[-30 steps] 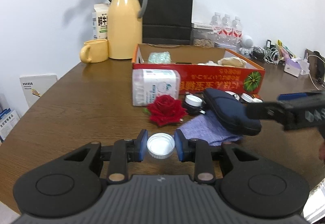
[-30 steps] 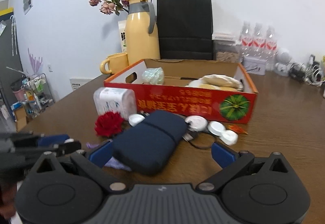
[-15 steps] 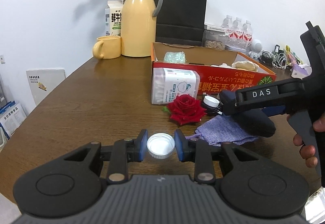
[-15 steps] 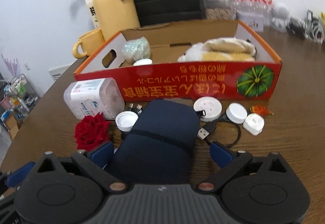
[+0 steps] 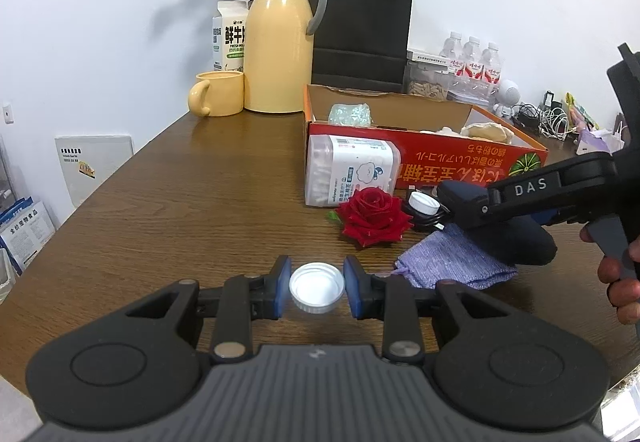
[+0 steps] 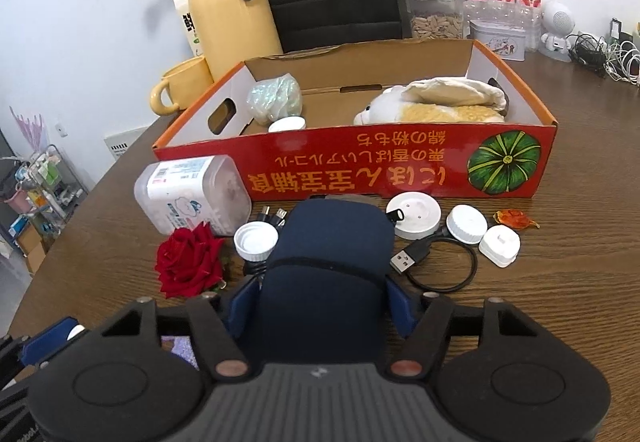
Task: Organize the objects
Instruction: 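Grasp the navy zippered case with the right tool while the left tool holds its cap, then carry the navy case into the box with the right tool while the left tool drops its cap in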
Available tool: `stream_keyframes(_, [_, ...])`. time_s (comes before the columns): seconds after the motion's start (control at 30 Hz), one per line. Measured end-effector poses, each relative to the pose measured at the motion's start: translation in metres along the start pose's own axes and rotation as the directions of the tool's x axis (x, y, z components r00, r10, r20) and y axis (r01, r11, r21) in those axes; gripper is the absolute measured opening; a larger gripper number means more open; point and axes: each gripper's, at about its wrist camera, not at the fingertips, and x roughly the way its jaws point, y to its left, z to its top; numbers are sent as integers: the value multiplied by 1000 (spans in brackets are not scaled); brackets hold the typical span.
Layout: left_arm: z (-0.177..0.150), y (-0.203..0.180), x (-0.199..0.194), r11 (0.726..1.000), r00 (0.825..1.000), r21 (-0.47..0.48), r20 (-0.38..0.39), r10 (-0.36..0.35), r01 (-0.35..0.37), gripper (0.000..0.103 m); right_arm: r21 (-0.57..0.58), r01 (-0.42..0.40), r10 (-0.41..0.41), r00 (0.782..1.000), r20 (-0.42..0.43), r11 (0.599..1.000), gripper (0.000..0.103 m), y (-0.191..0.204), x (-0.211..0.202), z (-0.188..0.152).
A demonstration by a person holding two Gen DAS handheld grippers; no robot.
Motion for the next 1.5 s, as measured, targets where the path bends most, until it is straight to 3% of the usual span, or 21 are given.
stream_keyframes(0.4, [24,-7,-1,1000,998,23,60,-4,3,29,-50,-40,46,990,135,998,62,-5,-36,4])
stream_keyframes(0.83, [130,-44,37,998,983,31,174,-55,50,29,-125,-44,77,961,267,991,62,1,-38,70])
stream_keyframes(1.13, [182,-48,105,999,995,-28,92,-34,37,29,-125,-36,69,961,267,991,62,-2,5,122])
stream_keyframes(1.5, [187,-48,197,999,997,-24,-70,26,-28,29,-121,8,14,984,177,993,62,-4,89,146])
